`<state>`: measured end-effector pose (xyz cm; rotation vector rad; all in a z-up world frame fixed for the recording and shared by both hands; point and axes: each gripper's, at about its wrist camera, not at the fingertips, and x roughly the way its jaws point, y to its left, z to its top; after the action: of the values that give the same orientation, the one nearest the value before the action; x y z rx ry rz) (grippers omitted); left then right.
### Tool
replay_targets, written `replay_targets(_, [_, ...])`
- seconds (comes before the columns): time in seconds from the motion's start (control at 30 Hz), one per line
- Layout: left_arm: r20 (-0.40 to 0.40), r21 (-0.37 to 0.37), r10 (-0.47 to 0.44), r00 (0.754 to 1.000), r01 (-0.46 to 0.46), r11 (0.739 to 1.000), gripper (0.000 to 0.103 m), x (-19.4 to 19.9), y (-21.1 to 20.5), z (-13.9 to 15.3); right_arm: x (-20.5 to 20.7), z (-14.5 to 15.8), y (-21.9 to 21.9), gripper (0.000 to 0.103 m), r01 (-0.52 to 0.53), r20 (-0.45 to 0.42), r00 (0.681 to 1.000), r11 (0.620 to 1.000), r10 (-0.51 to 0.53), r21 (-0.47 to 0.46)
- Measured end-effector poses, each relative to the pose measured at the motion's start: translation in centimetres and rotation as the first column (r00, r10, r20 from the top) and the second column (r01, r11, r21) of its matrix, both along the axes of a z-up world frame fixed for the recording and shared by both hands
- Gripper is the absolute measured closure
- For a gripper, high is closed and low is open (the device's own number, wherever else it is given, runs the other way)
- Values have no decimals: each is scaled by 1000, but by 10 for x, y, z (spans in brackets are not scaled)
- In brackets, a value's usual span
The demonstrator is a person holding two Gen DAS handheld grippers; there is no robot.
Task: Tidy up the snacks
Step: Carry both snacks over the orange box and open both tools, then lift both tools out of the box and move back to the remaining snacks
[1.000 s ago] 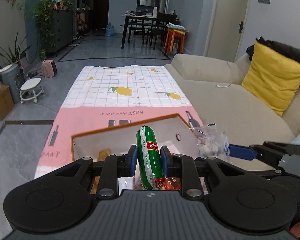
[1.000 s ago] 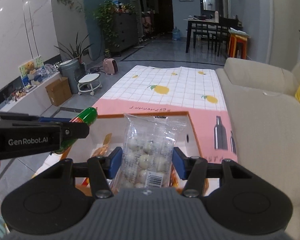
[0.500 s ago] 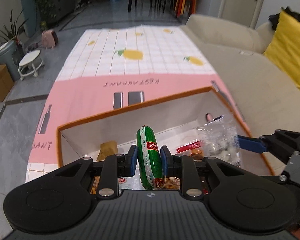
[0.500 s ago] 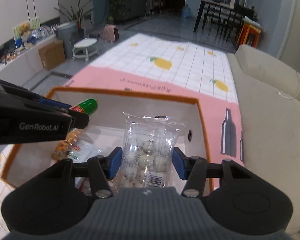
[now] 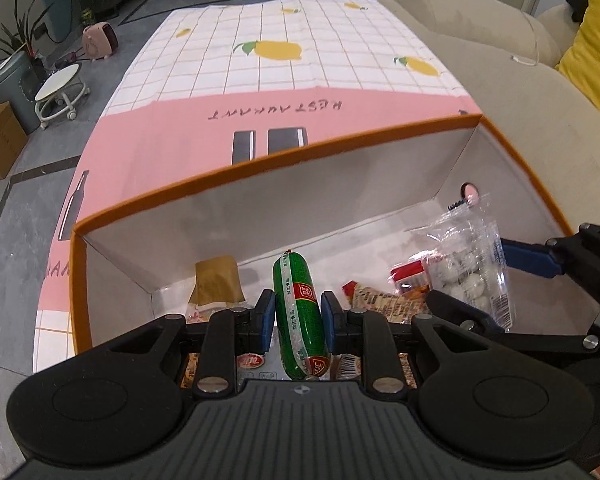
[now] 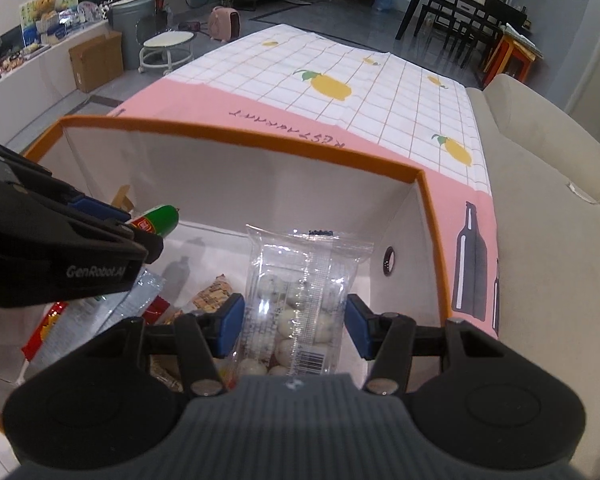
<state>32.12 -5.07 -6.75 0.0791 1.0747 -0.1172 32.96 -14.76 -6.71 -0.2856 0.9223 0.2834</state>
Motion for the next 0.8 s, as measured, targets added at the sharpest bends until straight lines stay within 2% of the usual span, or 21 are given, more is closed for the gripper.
replay_targets(0.37, [-51, 3, 5, 999, -5, 1000, 76, 2, 1, -11, 0, -3, 8, 47, -11, 4, 1000, 999, 11, -31])
replay_targets(0.57, [-48, 39, 33, 998, -31, 999, 72, -1, 4, -7, -6, 2, 7, 44, -14, 14, 1000, 999, 15, -42])
replay_targets(0.7, [-5, 31, 37, 999, -37, 999, 54, -8, 8, 6, -9, 8, 7, 35, -11, 19, 1000, 999, 12, -42])
replay_targets(0.8, [43, 51, 34, 998, -36, 998, 48, -15, 9, 17, -12, 14, 5, 33, 9, 15, 1000, 1000, -9, -13])
